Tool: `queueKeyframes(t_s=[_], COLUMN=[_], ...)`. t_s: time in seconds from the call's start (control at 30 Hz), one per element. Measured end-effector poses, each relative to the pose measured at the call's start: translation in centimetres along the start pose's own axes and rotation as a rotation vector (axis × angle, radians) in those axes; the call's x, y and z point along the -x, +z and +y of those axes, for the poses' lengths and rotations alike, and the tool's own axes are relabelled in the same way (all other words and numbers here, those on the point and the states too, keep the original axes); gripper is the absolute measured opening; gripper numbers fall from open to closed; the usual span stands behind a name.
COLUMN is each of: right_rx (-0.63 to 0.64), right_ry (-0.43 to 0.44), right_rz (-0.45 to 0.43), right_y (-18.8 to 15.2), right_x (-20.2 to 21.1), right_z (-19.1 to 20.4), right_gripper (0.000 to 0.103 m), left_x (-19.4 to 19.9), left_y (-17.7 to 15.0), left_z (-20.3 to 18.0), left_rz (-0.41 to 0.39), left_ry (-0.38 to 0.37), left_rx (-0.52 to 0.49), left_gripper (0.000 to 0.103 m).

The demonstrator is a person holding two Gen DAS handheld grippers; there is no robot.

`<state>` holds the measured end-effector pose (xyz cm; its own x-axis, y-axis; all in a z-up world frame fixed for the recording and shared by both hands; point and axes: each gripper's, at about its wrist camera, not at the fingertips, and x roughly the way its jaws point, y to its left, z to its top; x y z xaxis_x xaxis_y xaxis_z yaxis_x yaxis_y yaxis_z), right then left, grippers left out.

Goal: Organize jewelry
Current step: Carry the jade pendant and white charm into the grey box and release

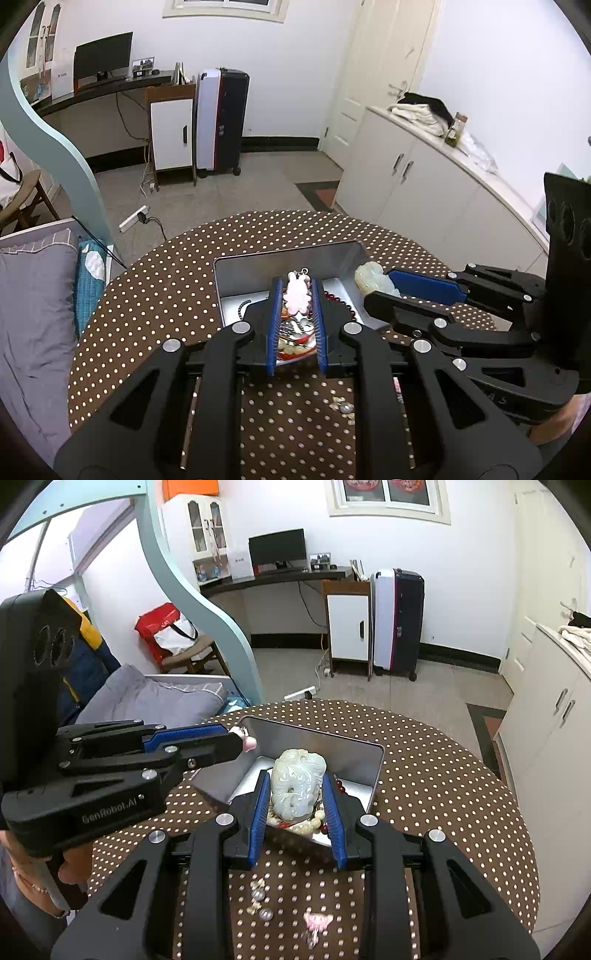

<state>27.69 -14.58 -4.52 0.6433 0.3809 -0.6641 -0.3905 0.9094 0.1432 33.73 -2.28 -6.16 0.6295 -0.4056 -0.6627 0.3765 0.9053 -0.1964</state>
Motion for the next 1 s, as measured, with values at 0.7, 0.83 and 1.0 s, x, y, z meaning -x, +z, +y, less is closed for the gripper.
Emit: queueKeyframes(t_s=[0.7,0.83,1.0], right_rx=[-0.025,-0.029,-0.036], right_ry=[-0.005,-0.004,-0.005], right_rz=[0.065,0.063,0.064], right_y=[0.3,0.4,0.3], right_x=[-4.1,-4.1,-4.0], right_z=[-0.9,-1.0,-1.4], right_gripper=[0.026,0.026,0.026], left_x=[-4.5,-4.5,-4.2], left_y=[-0.3,-0.4,-0.6], left_z=[0.8,0.7,0.7], left_rz=[0.099,0.1,0.1], left_ry=[0.023,0.026,0.037], left_rx=[-0.002,-0.004,-0.008], left_gripper=[0.018,0.024,0.029])
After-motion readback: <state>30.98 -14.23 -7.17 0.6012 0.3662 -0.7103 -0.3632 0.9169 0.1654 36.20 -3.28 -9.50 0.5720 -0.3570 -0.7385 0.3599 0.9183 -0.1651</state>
